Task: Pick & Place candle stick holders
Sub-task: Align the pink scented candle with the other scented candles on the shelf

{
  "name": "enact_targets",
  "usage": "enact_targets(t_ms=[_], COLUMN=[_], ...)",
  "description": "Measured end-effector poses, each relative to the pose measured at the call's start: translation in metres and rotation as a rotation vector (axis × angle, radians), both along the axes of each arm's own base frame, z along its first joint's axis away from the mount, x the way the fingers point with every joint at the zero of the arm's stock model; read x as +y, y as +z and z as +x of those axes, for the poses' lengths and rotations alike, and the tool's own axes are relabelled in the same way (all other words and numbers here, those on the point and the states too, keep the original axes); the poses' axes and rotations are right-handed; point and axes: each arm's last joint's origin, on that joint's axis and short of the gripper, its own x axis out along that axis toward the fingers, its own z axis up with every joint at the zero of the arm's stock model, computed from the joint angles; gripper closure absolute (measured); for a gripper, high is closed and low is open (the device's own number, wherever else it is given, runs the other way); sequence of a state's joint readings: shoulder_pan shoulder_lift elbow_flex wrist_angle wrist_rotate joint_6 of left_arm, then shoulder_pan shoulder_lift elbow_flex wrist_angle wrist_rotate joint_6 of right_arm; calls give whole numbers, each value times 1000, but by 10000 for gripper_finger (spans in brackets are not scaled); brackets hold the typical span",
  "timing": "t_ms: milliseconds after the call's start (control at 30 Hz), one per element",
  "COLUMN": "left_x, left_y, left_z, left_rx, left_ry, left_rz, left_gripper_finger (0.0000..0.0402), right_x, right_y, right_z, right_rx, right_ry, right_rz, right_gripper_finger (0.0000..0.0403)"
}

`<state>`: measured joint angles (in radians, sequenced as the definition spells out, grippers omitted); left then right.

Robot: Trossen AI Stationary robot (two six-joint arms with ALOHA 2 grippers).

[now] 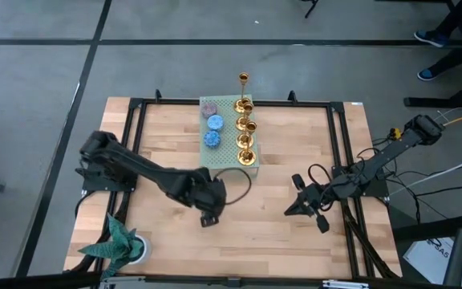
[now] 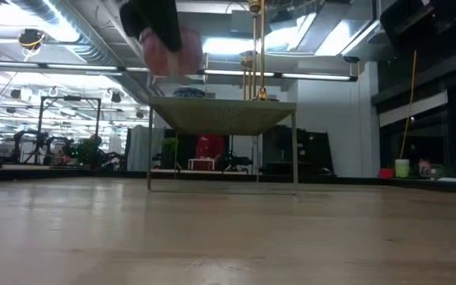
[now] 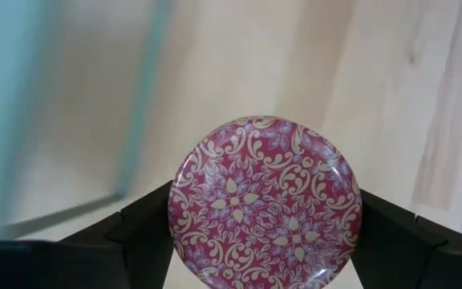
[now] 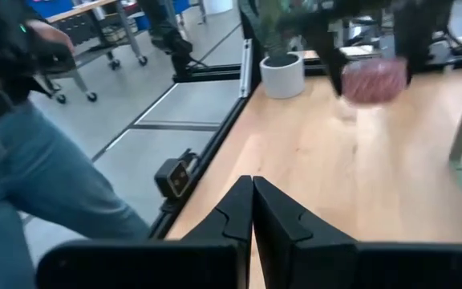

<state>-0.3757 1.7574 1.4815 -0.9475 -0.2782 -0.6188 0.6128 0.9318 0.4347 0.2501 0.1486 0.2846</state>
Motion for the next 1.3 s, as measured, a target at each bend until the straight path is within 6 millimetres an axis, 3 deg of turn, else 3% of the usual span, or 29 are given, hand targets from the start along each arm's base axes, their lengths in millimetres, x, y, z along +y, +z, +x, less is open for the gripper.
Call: enact_targets(t_ms=[133, 300, 533, 733, 967, 1300], left_x=[18, 48, 92, 117, 131, 132], left_y=[27, 46, 47, 38, 39, 29], left_z=[-17, -33, -29, -21, -16, -5], left_rx=[-49, -28, 27, 67, 19, 2], left_ry=[53, 138, 210, 268, 316, 373], left_rz=[63, 121, 82, 73, 15, -17], left_gripper_finger=[110, 110, 110, 105, 103, 101], right_x=[-1, -1, -1, -1, -1, -1], right_y=[0, 0, 0, 0, 0, 0], right_z=[0, 0, 0, 0, 0, 0], right_rx=[-5, -4, -5, -4, -2, 3], right_ry=[-22, -26, -26, -27, -27, -27], right_rz=[-8, -6, -6, -4, -3, -6], right_gripper_finger=[389, 389, 389, 389, 389, 389])
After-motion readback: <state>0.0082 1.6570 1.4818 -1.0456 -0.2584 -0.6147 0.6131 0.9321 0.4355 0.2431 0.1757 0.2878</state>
